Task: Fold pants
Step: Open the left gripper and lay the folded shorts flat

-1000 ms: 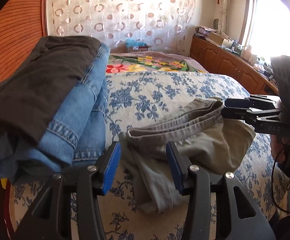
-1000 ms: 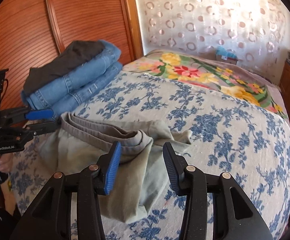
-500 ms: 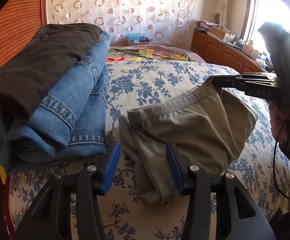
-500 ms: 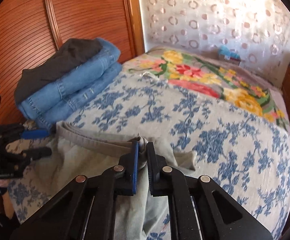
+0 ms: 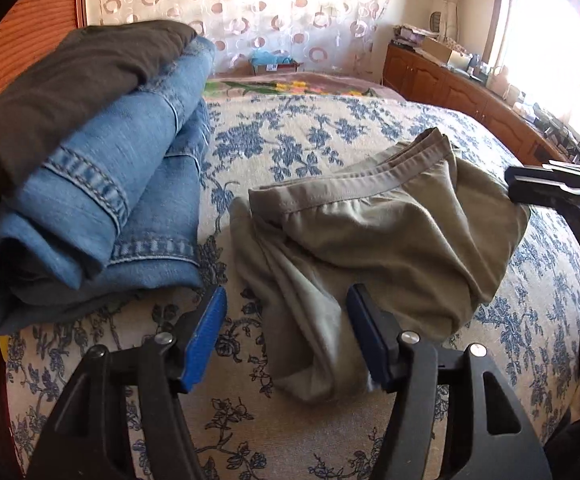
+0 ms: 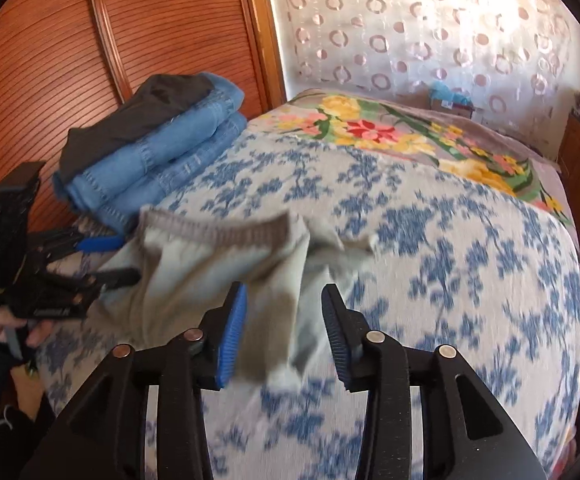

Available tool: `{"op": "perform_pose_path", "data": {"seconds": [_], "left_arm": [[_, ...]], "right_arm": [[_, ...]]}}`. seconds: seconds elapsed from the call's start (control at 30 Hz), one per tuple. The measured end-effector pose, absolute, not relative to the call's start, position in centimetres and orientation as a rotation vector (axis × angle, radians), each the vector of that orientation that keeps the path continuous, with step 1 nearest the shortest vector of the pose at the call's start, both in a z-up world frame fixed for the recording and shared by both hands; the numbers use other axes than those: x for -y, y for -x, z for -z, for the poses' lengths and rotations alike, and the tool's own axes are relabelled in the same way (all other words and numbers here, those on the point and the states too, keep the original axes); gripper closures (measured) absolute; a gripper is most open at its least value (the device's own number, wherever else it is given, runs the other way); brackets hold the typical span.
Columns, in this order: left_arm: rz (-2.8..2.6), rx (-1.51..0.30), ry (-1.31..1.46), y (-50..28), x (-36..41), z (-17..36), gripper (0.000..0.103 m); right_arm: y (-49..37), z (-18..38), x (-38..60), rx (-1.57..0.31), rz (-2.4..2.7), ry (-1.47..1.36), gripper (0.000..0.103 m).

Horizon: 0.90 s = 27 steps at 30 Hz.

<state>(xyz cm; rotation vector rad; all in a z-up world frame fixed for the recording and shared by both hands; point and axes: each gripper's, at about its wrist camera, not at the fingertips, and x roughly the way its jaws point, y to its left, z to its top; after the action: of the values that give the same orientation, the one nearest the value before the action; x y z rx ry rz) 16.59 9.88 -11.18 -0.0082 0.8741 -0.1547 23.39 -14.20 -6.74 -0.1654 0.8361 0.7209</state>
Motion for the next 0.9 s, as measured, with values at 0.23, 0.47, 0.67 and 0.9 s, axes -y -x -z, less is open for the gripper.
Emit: {"op": "perform_pose_path", "data": {"seconds": [0.23, 0.47, 0.67, 0.9], "left_arm": [[0.15, -0.874, 0.005, -16.4, -9.7, 11.1, 0.038], [0.154, -0.873, 0.006, -15.4, -10.2, 10.8, 0.037], [0.192, -0.843, 0.021, -12.9, -10.1, 10.2, 0.053], [0.237, -0.854, 0.024, -12.8, -9.4, 10.6, 0.086]], "right_arm": [[-21.5, 7.6, 14.2, -0.855, -0.741, 0.163, 0.064], [-20.9, 8.1, 13.9, -0.857, -0.758, 0.175, 0.09], [-20.8, 7.3, 15.1, -0.836, -0.758, 0.142, 0.094], [-20.9, 8.0, 15.1, -0.849, -0.74, 0.127, 0.094]]}}
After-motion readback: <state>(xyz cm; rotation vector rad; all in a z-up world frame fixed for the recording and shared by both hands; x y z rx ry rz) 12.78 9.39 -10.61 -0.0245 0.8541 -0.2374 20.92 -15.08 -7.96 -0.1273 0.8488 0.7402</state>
